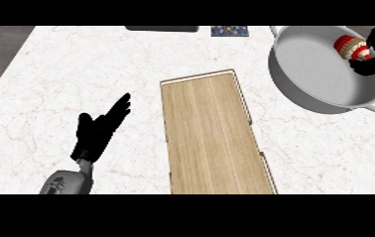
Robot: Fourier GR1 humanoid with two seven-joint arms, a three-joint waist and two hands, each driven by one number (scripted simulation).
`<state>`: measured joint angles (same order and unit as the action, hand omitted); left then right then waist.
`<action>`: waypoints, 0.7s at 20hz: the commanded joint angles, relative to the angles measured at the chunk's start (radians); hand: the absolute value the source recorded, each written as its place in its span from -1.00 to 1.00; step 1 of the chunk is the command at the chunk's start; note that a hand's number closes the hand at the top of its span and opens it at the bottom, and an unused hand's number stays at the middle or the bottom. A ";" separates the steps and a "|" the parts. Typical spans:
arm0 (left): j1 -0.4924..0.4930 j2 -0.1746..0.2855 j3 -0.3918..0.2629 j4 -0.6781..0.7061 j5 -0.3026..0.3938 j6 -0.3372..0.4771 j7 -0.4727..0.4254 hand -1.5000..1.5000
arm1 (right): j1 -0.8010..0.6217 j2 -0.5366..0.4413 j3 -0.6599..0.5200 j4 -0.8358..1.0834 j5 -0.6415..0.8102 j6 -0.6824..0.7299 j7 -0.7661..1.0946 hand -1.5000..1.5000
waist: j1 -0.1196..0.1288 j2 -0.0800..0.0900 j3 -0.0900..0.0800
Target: Pick the cupcake from the tray and place it in the pot
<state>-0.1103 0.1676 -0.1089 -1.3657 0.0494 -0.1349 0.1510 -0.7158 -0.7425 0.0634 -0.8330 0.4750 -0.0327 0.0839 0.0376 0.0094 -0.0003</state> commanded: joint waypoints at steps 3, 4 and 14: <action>-0.040 -0.017 -0.001 0.052 -0.015 0.004 -0.023 0.00 | -0.125 0.036 0.151 0.191 0.236 -0.027 0.092 1.00 | 0.017 0.010 0.000; -0.026 -0.036 -0.017 0.036 -0.019 0.010 -0.024 0.00 | -0.152 0.058 0.168 0.199 0.248 0.017 0.127 1.00 | 0.006 0.003 0.000; -0.057 -0.023 -0.005 -0.002 -0.008 -0.001 0.058 0.00 | -0.316 0.235 0.129 0.532 0.216 0.270 0.296 -1.00 | 0.009 0.005 0.002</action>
<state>-0.1323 0.1567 -0.1133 -1.3599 0.0387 -0.1429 0.1564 -0.9599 -0.5679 0.1970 -0.3944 0.6821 0.1750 0.3360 0.0549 0.0168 0.0010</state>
